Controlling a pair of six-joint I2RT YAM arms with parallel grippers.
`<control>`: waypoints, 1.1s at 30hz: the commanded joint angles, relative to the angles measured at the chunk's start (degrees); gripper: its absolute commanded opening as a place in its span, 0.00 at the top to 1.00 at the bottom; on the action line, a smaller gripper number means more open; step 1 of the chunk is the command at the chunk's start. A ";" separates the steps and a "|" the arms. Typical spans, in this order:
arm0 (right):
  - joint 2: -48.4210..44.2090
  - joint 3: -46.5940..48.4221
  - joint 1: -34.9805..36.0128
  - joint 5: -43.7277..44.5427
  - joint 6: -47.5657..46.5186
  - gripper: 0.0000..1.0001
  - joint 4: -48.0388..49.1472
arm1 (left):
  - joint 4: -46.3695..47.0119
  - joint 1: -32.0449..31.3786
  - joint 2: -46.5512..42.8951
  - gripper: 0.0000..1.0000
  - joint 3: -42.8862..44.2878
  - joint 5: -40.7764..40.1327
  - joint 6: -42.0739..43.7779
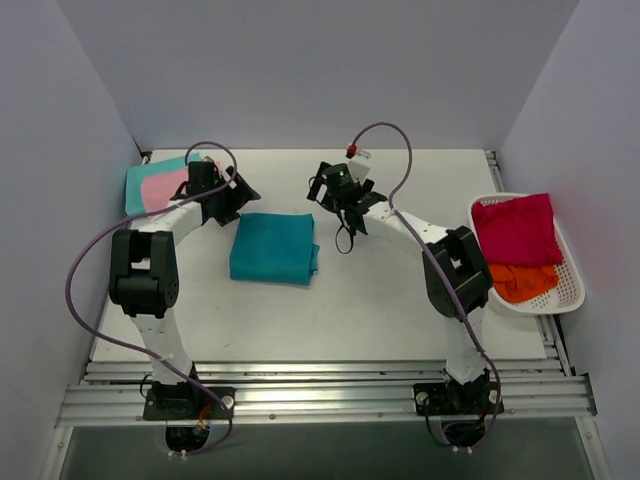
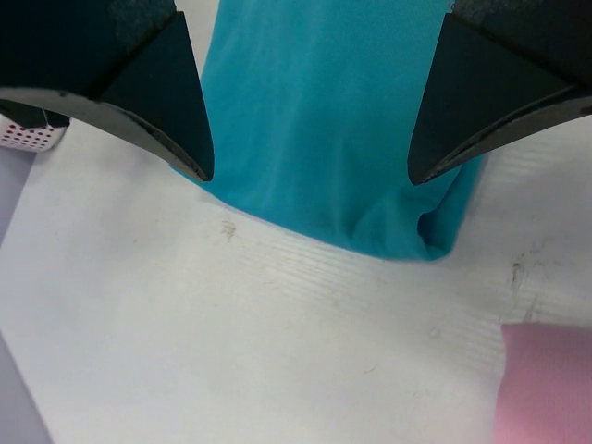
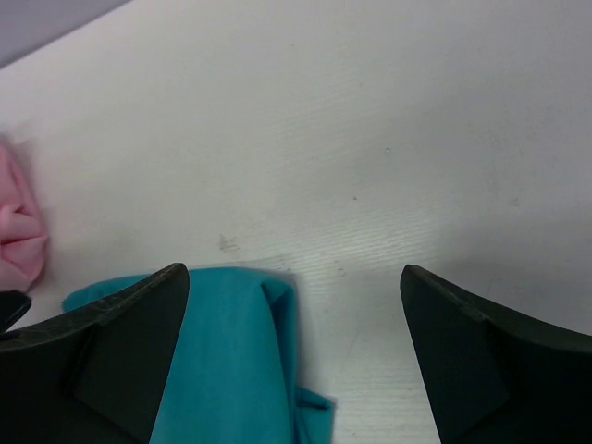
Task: Fold and stack the t-shirts
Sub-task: Fold the tshirt
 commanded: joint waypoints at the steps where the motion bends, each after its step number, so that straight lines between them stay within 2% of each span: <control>1: -9.48 -5.22 1.64 2.70 -0.68 0.06 1.51 | 4.43 1.84 -6.57 0.06 2.80 3.74 2.30; 5: -16.15 -13.21 3.40 4.81 1.07 0.06 1.78 | 1.01 2.02 -15.25 0.06 -1.94 1.64 4.14; 7: -18.62 -17.53 4.80 5.34 2.05 0.06 3.09 | 0.65 1.85 -18.69 0.06 -7.38 1.37 3.88; 9: -21.96 -24.13 6.11 5.69 3.71 0.06 5.28 | 0.03 1.41 -24.58 0.06 -12.03 -0.29 1.61; 10: -23.63 -27.89 6.47 5.78 4.24 0.06 6.68 | 0.29 0.19 -29.12 0.06 -17.28 -0.82 -0.84; 12: -24.96 -30.81 7.17 5.87 5.47 0.06 7.48 | 1.69 -1.92 -33.72 0.06 -22.84 -2.22 -3.23; 13: -25.48 -32.04 7.44 6.04 5.65 0.07 7.84 | 2.40 -3.24 -35.83 0.06 -28.35 -2.32 -4.89; 15: -26.98 -35.11 7.88 7.01 6.09 0.07 8.19 | 7.05 -7.89 -41.37 0.06 -34.09 -1.71 -10.87; 20: -29.88 -39.08 9.02 8.32 7.23 0.07 8.37 | 16.54 -19.49 -56.90 0.06 -53.57 -15.12 -28.17; 21: -30.41 -39.96 9.20 8.94 7.32 0.07 8.11 | 16.82 -23.16 -58.85 0.06 -55.45 -18.02 -30.55; 23: -32.07 -41.19 9.46 9.47 8.02 0.07 8.19 | 14.03 -26.70 -63.59 0.06 -57.31 -28.21 -34.33; 24: -32.69 -41.81 9.64 9.91 8.03 0.07 8.37 | 11.57 -29.41 -64.49 0.06 -57.06 -31.47 -36.09; 26: -34.18 -43.04 9.99 10.35 8.38 0.07 8.45 | 10.49 -30.23 -65.29 0.06 -57.32 -36.31 -37.95; 28: -34.72 -43.31 10.08 10.87 8.38 0.07 8.11 | 11.01 -30.23 -64.33 0.06 -57.58 -37.73 -39.18; 33: -36.56 -43.31 10.16 11.49 7.77 0.07 6.26 | 18.21 -29.62 -54.94 0.06 -57.67 -40.73 -43.75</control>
